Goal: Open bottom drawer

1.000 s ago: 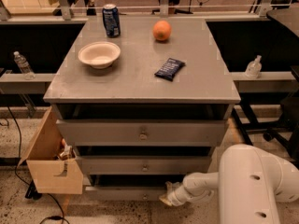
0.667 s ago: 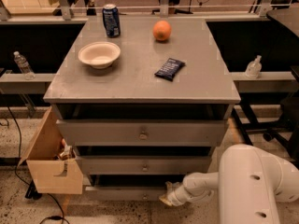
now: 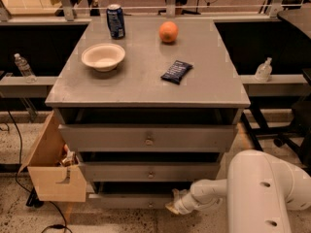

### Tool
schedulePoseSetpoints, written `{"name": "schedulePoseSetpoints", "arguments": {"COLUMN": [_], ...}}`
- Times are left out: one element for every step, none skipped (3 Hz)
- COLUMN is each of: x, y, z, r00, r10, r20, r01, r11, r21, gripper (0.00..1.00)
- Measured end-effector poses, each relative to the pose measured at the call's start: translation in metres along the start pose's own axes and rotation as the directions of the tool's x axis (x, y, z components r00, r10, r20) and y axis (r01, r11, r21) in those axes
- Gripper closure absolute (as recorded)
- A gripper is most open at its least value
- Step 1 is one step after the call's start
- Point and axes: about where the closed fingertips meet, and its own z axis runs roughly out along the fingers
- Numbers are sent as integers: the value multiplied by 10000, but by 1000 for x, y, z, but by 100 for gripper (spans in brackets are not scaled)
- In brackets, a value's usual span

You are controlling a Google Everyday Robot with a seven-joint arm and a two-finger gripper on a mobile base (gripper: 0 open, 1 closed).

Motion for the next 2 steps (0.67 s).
{"name": "schedulePoseSetpoints", "arguments": {"x": [0,0], "y": [0,0], "z": [0,0], "r00": [10000,10000], "r10": [0,0], "r20": [0,0], "r01": [0,0], "r11": [10000,10000], "r21": [-1,-2], "gripper": [60,38]}}
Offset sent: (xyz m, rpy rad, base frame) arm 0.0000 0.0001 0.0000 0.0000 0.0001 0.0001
